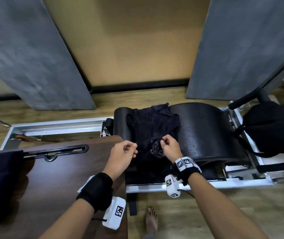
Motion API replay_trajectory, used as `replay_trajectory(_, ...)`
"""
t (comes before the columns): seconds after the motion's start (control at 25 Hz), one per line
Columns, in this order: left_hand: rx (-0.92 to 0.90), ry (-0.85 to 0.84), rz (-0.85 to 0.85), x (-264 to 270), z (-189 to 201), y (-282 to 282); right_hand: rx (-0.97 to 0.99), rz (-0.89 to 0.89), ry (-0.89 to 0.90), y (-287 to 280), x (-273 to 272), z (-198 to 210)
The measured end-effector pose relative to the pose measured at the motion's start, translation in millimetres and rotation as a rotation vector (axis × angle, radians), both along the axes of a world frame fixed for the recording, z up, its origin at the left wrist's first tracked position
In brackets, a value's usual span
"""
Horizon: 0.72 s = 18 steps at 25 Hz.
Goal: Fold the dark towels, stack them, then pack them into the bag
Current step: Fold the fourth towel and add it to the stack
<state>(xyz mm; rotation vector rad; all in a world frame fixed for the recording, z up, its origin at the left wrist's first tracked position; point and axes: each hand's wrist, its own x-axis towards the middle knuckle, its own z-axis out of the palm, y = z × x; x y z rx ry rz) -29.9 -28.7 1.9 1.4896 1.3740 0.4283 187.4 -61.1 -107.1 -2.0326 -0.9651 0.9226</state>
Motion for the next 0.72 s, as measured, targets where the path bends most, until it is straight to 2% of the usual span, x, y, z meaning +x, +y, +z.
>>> replay_trajectory(0.12,0.028,0.006,-0.064,1.6,1.7,-1.3,0.178,-0.028,0.221,6.5,12.0,39.0)
replay_trajectory(0.24,0.054,0.028,-0.174,4.6,9.5,-5.3,0.378,-0.027,0.313,1.7,18.0,92.8)
replay_trajectory(0.36,0.071,-0.02,-0.203,5.5,26.9,-14.9,0.563,-0.017,0.366,-15.2,13.9,155.2)
replay_trajectory(0.48,0.074,-0.148,-0.216,6.0,51.8,-28.9,0.666,0.003,0.384,-45.7,2.5,207.5)
replay_trajectory(0.72,-0.07,-0.568,-0.351,-11.0,125.7,-83.4,0.735,-0.003,0.286,-136.3,-49.1,279.3)
